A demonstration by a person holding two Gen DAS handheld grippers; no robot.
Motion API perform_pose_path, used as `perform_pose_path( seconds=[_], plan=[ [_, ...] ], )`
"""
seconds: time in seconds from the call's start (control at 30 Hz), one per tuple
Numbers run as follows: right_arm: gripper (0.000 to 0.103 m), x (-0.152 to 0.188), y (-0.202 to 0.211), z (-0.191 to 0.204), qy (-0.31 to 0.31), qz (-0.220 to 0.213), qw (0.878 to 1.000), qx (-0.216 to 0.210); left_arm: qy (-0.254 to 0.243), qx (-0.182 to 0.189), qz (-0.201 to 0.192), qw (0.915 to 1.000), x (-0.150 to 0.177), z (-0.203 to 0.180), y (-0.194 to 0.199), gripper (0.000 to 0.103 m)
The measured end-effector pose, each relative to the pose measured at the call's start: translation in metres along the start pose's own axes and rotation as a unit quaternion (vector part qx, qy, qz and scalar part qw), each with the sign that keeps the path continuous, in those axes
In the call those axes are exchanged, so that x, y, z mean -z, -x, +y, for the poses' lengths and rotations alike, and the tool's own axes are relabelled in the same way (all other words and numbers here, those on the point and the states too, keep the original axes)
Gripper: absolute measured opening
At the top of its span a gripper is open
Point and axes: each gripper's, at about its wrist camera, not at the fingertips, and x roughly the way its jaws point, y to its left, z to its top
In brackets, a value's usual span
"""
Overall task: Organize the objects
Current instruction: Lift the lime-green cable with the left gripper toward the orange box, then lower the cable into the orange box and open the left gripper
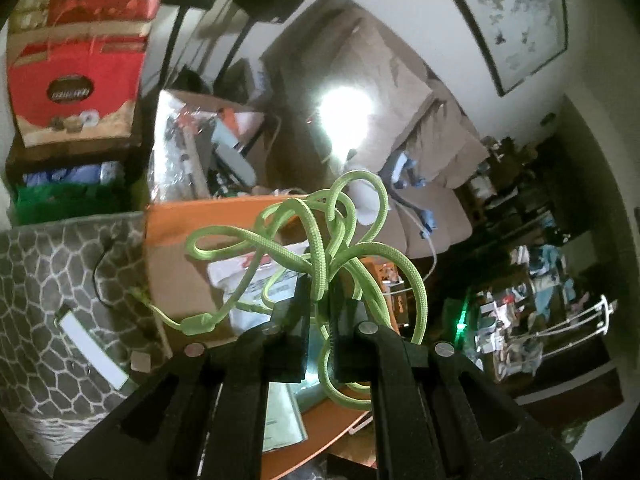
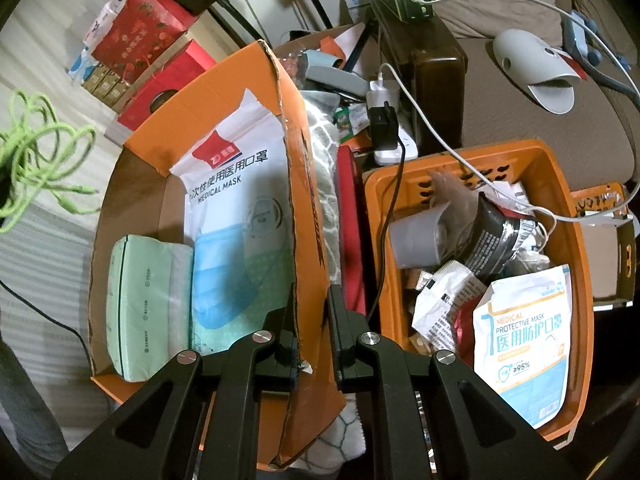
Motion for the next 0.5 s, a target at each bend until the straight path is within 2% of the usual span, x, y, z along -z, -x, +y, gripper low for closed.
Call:
perform_pose_path(
  seconds=[0.2,0.33,0.5],
  plan=[
    [0.011,0.000,0.000,0.000,-0.001,0.000,1.000,0.000,-0.025,-0.007,-0.010,0.9996,-0.008,-0.025,0.006,0.008],
    [0.011,0.000,0.000,0.000,-0.001,0.000,1.000,0.000,-0.014,-0.006,0.004,0.9999,-0.008,-0.018,-0.010,0.008],
    [0.011,0.001,0.000,0.000,-0.001,0.000,1.000,0.000,-0.007,-0.039,0.018,0.9990,-0.002,0.001,-0.032,0.008]
  ],
)
